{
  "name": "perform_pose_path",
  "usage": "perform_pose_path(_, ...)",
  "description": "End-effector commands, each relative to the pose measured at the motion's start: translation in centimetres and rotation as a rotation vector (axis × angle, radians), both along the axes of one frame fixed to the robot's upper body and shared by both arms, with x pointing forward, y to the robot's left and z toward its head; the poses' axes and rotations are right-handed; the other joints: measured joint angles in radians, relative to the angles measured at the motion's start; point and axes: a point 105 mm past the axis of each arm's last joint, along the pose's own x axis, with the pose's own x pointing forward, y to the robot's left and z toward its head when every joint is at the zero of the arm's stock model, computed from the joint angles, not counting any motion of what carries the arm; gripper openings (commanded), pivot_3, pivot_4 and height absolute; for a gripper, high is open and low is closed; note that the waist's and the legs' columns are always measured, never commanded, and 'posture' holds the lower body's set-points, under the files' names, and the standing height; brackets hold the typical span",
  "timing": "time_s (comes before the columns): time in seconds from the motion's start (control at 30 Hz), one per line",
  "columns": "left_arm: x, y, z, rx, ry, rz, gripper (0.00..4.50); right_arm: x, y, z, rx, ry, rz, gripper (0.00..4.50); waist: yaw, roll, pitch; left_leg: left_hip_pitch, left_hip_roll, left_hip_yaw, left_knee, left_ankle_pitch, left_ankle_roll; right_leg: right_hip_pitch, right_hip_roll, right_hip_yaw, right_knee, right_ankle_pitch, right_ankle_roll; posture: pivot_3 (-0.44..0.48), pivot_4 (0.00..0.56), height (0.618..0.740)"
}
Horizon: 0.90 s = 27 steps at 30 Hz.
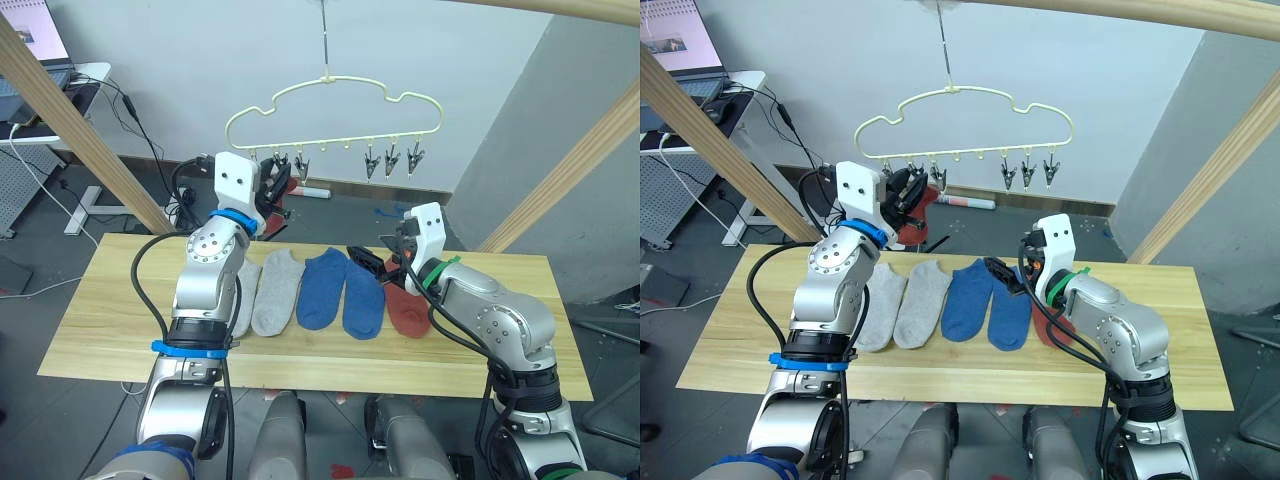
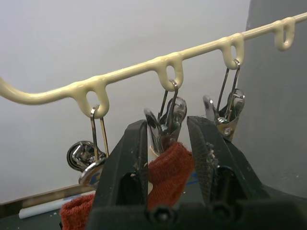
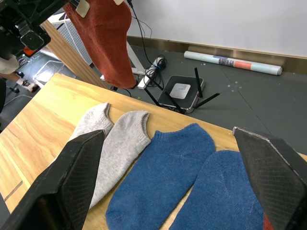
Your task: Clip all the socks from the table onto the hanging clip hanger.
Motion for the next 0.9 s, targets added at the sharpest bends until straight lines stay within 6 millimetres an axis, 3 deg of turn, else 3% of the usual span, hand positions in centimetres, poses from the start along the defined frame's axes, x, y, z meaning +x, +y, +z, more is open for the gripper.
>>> perform_pose_path(0.03,-0.1,-0.4,1.4,0.019,-0.062,-0.011,1.45,-0.5,0.1,1.7,0.023,-0.067,0.009,4.5,0.0,0.0,0.0,0.0,0.0,0.0,0.0,0.0,0.0,0.0,0.0,0.0,0.0,0.0,0.0,0.126,0.264,0.74)
perform_pose_path(0.5,0.2,-0.6,1.9,0.016,-0.087,-0.01,1.45,-0.5,0.0,1.7,0.03,-0.061,0.003,4.5,0.0,0.0,0.0,0.0,0.0,0.0,0.0,0.0,0.0,0.0,0.0,0.0,0.0,0.0,0.0,0.121,0.265,0.74)
perform_pose_path(0.9,-1.4,-1.9,1.5,0.071,-0.179,0.07,1.45,-0.6,0.0,1.7,0.031,-0.057,0.004,4.5,0.001,0.0,0.0,0.0,0.0,0.0,0.0,0.0,0.0,0.0,0.0,0.0,-0.001,0.0,0.0,0.122,0.265,0.74)
